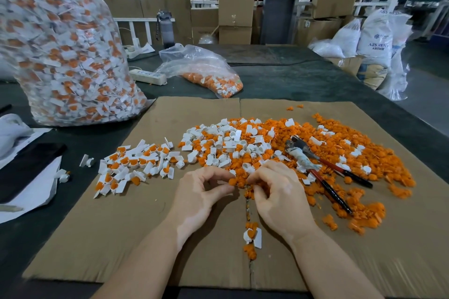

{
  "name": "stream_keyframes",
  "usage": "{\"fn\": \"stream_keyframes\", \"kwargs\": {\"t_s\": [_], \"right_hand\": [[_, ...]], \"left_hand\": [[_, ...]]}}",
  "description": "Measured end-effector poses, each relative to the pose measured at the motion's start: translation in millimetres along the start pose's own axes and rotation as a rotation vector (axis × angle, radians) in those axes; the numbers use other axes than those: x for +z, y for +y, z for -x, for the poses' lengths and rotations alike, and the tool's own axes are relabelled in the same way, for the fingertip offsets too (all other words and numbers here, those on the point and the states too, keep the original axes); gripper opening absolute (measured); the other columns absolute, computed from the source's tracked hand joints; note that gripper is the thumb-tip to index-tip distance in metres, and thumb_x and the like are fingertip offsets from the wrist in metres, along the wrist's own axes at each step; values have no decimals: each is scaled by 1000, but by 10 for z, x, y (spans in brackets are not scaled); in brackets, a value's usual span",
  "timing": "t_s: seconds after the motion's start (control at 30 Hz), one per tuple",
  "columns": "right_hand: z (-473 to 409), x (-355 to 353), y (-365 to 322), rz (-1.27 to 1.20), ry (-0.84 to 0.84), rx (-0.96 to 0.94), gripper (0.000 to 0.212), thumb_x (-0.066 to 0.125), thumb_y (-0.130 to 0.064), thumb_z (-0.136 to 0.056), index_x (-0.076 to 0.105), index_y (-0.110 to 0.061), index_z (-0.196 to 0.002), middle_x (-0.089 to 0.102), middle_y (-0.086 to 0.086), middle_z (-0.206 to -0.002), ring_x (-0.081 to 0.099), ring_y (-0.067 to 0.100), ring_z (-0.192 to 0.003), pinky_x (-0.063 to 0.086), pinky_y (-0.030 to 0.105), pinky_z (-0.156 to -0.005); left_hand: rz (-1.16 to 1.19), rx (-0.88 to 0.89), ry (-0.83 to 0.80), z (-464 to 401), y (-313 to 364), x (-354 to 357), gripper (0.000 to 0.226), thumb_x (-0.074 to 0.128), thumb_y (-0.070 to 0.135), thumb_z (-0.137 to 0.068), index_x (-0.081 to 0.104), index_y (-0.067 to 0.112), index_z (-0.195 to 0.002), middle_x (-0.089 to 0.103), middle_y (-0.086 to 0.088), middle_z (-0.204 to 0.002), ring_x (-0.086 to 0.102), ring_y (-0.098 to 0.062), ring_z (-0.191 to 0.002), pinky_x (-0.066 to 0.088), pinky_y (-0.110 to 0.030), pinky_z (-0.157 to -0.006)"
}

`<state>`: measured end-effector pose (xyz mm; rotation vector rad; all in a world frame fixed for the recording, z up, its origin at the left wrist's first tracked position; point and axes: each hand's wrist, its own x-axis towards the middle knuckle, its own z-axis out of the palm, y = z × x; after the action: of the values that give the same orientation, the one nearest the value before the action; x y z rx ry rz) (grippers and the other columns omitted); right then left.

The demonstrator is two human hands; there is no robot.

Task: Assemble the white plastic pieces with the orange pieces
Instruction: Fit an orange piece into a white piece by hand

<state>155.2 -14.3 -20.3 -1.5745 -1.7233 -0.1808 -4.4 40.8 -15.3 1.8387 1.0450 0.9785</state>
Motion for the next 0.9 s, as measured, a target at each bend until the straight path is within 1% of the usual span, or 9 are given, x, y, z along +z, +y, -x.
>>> {"fn": "stream_keyframes", "kwargs": {"t_s": [0.07,0.23,0.33,0.47,0.57,0.67,0.77,0.83,0.9], "right_hand": [[2,1,-1,2,-2,-2,19,69,6,-69,66,-13,-72,60,-3,-74,57,17,-77,49,35,-70],[5,6,7,5,-2,-3,21,70,6,-69,65,-14,-72,60,-3,-74,57,17,-76,49,34,-71],[7,5,6,5,-1,-3,21,70,7,-68,66,-14,-72,60,-3,-74,57,17,-76,48,34,-72],[4,-7,-1,-11,-10,-16,20,71,5,-70,66,-14,-74,61,-3,-75,57,16,-78,49,36,-72],[2,-11,-2,-88,-26,-50,13,72,-4,-75,69,-13,-83,62,-5,-81,57,13,-82,48,34,-77],[10,-1,-10,-173,-82,-64,18,72,-11,-79,72,-12,-97,68,-3,-91,60,11,-91,50,30,-85],[6,-5,-17,-217,-90,-41,19,71,-12,-81,72,-12,-99,69,-4,-92,62,8,-90,50,20,-84],[2,1,-19,-225,-72,-38,17,70,-10,-81,72,-10,-98,70,-2,-90,64,8,-86,53,21,-80],[1,6,-15,-231,-35,-12,17,69,-8,-82,71,-9,-99,70,-1,-90,65,9,-84,55,25,-77]], "left_hand": [[9,0,-6,3,2,-3,20,73,13,-78,69,32,-83,68,23,-78,62,5,-74,43,-4,-67],[16,-3,4,14,-4,-5,20,73,13,-78,69,31,-85,69,17,-81,62,4,-77,43,-4,-70],[21,-5,3,17,-3,3,19,73,12,-78,70,29,-85,69,16,-80,62,3,-76,43,-5,-69],[24,-8,23,13,-3,7,18,75,15,-76,69,31,-81,68,14,-73,60,1,-68,44,-8,-63],[25,-18,30,13,-11,15,14,76,19,-75,68,29,-80,68,10,-72,60,-3,-66,47,-13,-61],[12,-14,25,18,-4,25,13,75,19,-76,68,30,-79,68,10,-71,62,-2,-67,48,-13,-64],[-71,45,-54,16,17,22,15,67,17,-84,72,30,-91,70,18,-85,63,4,-81,46,-8,-75],[-163,101,-117,21,30,27,22,60,17,-90,70,33,-102,66,25,-94,59,8,-92,42,-5,-82],[-187,124,-123,16,32,34,26,57,17,-92,68,35,-106,63,30,-95,57,10,-95,38,-2,-82]]}}
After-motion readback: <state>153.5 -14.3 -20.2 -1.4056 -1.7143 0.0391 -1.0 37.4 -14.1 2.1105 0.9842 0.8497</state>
